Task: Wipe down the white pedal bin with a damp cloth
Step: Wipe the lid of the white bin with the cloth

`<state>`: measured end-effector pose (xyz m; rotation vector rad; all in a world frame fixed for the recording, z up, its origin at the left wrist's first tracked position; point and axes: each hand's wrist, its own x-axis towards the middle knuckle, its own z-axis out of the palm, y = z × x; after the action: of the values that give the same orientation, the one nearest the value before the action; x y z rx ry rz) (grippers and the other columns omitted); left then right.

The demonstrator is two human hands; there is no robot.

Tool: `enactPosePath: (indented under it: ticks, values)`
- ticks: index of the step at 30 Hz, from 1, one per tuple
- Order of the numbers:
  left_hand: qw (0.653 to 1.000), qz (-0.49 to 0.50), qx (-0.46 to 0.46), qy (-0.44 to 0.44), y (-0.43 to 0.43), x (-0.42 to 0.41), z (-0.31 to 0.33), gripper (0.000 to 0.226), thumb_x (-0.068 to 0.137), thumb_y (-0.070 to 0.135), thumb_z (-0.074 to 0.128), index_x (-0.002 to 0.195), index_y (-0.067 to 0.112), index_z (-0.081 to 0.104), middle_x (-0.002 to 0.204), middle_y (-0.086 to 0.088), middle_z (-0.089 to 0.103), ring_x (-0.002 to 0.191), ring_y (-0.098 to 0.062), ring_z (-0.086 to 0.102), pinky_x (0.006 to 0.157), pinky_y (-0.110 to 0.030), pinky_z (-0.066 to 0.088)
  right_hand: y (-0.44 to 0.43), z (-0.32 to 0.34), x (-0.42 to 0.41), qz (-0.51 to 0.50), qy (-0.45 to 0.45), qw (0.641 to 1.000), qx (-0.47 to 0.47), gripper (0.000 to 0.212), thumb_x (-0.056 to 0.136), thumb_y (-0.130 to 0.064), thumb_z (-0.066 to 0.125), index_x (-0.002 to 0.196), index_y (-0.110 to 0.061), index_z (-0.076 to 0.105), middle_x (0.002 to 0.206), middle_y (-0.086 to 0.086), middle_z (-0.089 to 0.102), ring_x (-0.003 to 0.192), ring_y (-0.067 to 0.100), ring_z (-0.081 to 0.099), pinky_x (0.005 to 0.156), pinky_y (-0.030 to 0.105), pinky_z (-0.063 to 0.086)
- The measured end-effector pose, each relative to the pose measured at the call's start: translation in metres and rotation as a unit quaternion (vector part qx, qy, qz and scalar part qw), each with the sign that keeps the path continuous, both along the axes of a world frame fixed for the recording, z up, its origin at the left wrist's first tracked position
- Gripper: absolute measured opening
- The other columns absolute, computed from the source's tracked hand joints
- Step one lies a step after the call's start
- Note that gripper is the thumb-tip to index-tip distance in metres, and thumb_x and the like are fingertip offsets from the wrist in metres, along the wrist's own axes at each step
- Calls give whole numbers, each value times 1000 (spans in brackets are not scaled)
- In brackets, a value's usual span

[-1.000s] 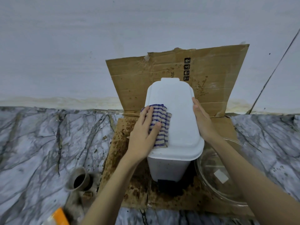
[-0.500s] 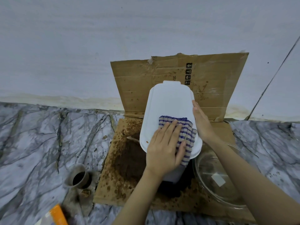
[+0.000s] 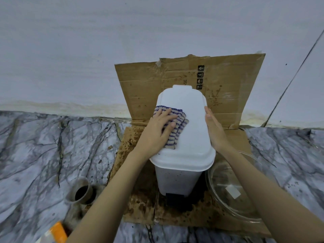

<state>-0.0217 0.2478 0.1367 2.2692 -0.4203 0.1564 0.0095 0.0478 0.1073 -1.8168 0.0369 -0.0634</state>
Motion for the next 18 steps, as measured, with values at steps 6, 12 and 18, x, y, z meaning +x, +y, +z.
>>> enactPosePath:
  ticks: [6,12,18]
  values:
    - [988,-97,115,-43,28,-23,-19,85,78,77,28,149,33,9,157,18,-4,144,-2,-15,113,-14,-10,0,0,-1,6,-4,1000,1,47,100,-44,25,146,-32,27,155,-12,22,144,6,14,120,40,13]
    - [979,-125,101,-122,38,-15,-31,86,82,71,39,148,18,22,157,5,15,148,-14,1,118,-18,0,2,3,-1,-4,3,1000,-1,47,100,-43,26,146,-30,27,155,-13,23,144,5,15,119,32,11]
    - [975,-158,77,-137,50,-4,-41,78,87,68,28,148,25,10,156,7,13,148,-16,1,119,-25,9,1,3,0,-7,7,1000,-4,47,100,-46,26,145,-33,27,154,-13,25,143,6,17,119,34,13]
